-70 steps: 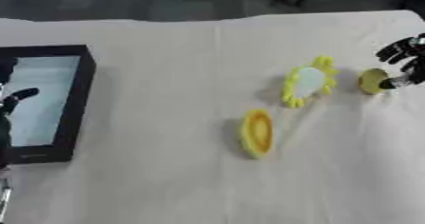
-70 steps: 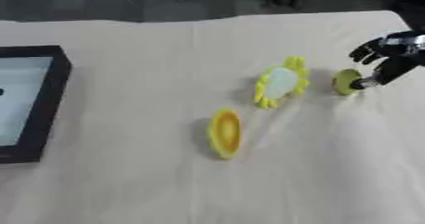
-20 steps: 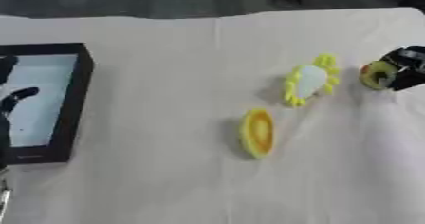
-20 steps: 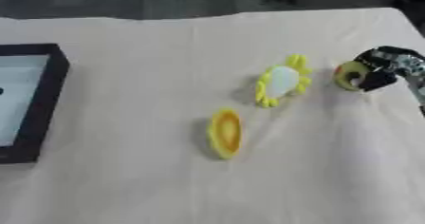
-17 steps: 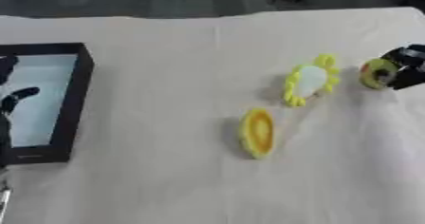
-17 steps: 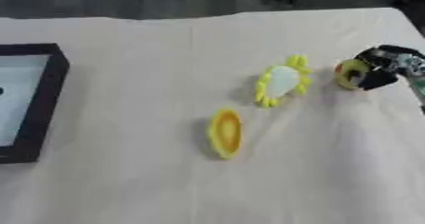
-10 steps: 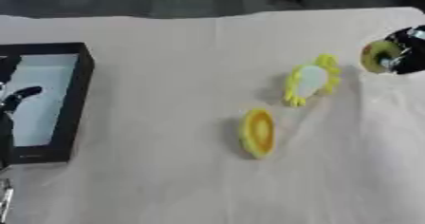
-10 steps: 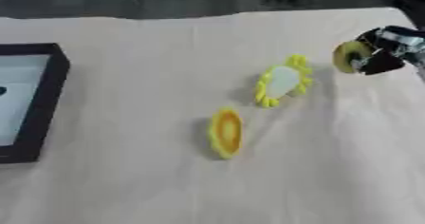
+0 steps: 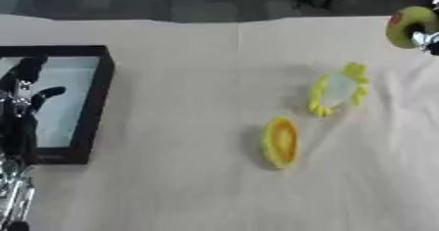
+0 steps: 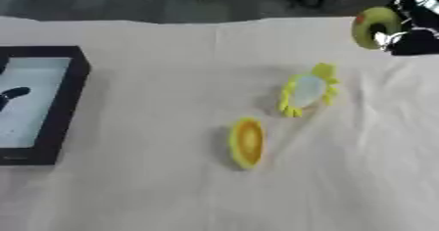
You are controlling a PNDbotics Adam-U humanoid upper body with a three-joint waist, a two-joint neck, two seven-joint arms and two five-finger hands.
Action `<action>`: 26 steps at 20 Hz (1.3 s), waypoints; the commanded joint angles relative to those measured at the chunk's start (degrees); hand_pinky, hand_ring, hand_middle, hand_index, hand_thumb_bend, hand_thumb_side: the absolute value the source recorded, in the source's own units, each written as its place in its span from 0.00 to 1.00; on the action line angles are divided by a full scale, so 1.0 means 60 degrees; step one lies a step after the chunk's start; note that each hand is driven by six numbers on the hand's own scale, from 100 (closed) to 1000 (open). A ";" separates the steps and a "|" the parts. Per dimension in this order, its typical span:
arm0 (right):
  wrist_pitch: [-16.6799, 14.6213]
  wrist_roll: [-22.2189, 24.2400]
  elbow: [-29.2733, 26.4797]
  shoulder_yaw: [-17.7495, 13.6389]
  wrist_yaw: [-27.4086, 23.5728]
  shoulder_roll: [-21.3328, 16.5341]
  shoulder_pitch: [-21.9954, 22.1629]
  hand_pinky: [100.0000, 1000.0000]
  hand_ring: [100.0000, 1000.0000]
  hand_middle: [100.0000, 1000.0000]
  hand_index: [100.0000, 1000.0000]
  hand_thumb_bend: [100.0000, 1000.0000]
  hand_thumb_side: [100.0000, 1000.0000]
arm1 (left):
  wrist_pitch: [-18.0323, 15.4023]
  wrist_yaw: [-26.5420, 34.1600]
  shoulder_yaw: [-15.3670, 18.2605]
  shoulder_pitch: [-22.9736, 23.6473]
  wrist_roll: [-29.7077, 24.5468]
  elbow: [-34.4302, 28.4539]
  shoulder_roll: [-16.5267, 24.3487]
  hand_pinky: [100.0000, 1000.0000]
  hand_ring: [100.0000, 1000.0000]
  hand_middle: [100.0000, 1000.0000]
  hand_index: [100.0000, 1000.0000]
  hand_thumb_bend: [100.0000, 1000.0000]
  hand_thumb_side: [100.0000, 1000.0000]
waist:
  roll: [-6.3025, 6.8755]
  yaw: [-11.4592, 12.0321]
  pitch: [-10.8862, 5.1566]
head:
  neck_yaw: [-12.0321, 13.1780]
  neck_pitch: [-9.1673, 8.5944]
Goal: Pick up the objects with one hand, pass them to the other hand, and then place them into the box on the other side of the table.
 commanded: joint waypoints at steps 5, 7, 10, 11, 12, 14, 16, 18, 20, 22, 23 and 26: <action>0.0281 -0.0808 -0.2340 0.0102 0.0033 0.0348 0.0254 0.66 0.60 0.39 0.52 0.03 0.00 | -0.0003 0.0037 -0.0033 -0.0050 -0.0015 -0.0381 0.0176 0.69 1.00 0.82 0.80 0.44 0.72 | 0.0095 -0.0061 -0.0258 | -0.0020 0.0109; 0.0327 -0.0960 -0.2856 0.0203 0.0069 0.0593 0.0293 0.65 0.60 0.40 0.53 0.06 0.00 | -0.0048 0.0105 -0.0065 -0.0042 -0.0099 -0.0458 0.0177 0.69 1.00 0.82 0.80 0.43 0.74 | 0.0112 -0.0083 -0.0262 | -0.0084 0.0144; 0.0292 -0.1224 -0.3616 0.0351 0.0252 0.1026 0.0296 0.65 0.59 0.40 0.52 0.03 0.00 | -0.0053 0.0152 -0.0082 -0.0033 -0.0210 -0.0536 0.0189 0.69 1.00 0.82 0.80 0.45 0.71 | 0.0141 -0.0105 -0.0263 | -0.0169 0.0184; 0.0273 -0.1299 -0.3856 0.0421 0.0339 0.1183 0.0299 0.65 0.59 0.40 0.52 0.02 0.00 | -0.0041 0.0154 -0.0088 -0.0031 -0.0237 -0.0573 0.0190 0.69 1.00 0.82 0.80 0.45 0.70 | 0.0151 -0.0109 -0.0261 | -0.0193 0.0188; 0.0247 -0.1358 -0.4066 0.0494 0.0443 0.1333 0.0302 0.65 0.59 0.40 0.52 0.02 0.00 | -0.0025 0.0162 -0.0100 -0.0032 -0.0268 -0.0608 0.0188 0.69 1.00 0.82 0.80 0.45 0.69 | 0.0159 -0.0110 -0.0257 | -0.0219 0.0187; 0.0164 -0.1467 -0.4305 0.0641 0.0680 0.1593 0.0300 0.65 0.59 0.40 0.53 0.02 0.00 | 0.0017 0.0185 -0.0123 -0.0034 -0.0331 -0.0676 0.0181 0.69 1.00 0.82 0.80 0.46 0.68 | 0.0171 -0.0108 -0.0251 | -0.0256 0.0183; -0.0084 -0.1617 -0.4366 0.0823 0.1042 0.1835 0.0278 0.65 0.59 0.40 0.53 0.02 0.00 | 0.0090 0.0182 -0.0162 -0.0034 -0.0421 -0.0760 0.0182 0.69 1.00 0.82 0.81 0.46 0.68 | 0.0175 -0.0106 -0.0246 | -0.0267 0.0175; -0.0396 -0.1711 -0.4381 0.1042 0.1494 0.2047 0.0281 0.66 0.60 0.40 0.52 0.02 0.00 | 0.0236 0.0098 -0.0207 -0.0039 -0.0561 -0.0871 0.0182 0.69 1.00 0.82 0.81 0.46 0.68 | 0.0177 -0.0099 -0.0242 | -0.0245 0.0178; -0.0720 -0.1834 -0.4385 0.1219 0.1893 0.2218 0.0291 0.66 0.59 0.40 0.52 0.02 0.00 | 0.0426 0.0006 -0.0247 -0.0055 -0.0704 -0.1011 0.0166 0.69 1.00 0.82 0.81 0.45 0.68 | 0.0181 -0.0088 -0.0239 | -0.0222 0.0163; -0.1014 -0.1953 -0.4386 0.1395 0.2134 0.2374 0.0277 0.65 0.58 0.40 0.52 0.01 0.00 | 0.0612 -0.0106 -0.0291 -0.0074 -0.0844 -0.1136 0.0165 0.69 1.00 0.82 0.81 0.43 0.66 | 0.0188 -0.0089 -0.0239 | -0.0192 0.0135; -0.1133 -0.1989 -0.4386 0.1480 0.2180 0.2458 0.0250 0.65 0.58 0.40 0.52 0.00 0.00 | 0.0678 -0.0188 -0.0322 -0.0081 -0.0925 -0.1181 0.0171 0.69 1.00 0.82 0.81 0.42 0.65 | 0.0196 -0.0093 -0.0239 | -0.0166 0.0114; -0.1354 -0.2048 -0.4386 0.1710 0.1989 0.2711 0.0118 0.64 0.57 0.40 0.52 0.00 0.00 | 0.0761 -0.0635 -0.0425 -0.0101 -0.1230 -0.1254 0.0189 0.69 1.00 0.82 0.81 0.40 0.62 | 0.0228 -0.0112 -0.0238 | -0.0090 0.0052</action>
